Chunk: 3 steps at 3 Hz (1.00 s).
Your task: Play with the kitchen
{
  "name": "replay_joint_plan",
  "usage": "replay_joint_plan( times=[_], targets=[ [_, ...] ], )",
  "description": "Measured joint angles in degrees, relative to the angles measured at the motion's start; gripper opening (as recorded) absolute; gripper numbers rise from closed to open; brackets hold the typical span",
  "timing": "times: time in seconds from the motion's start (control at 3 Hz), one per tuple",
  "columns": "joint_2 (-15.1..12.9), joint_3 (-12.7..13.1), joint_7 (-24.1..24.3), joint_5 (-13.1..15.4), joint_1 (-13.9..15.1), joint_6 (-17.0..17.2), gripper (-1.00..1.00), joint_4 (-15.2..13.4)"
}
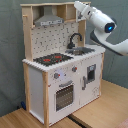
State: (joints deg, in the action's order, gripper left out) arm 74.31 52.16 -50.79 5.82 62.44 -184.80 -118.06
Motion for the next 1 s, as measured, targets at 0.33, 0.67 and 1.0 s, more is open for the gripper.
replay_joint_plan(
  times=[0.33, 0.67, 1.0],
  targets=[
    [2.9, 0.0, 4.9, 0.0, 1.9, 2.4, 1.00, 1.3],
    [5.5, 0.0, 9.6, 0.0, 3.7, 5.0, 1.00, 2.9],
    [7.7, 0.0, 14.0, 0.0, 5.3, 7.8, 1.00, 4.5]
  ],
)
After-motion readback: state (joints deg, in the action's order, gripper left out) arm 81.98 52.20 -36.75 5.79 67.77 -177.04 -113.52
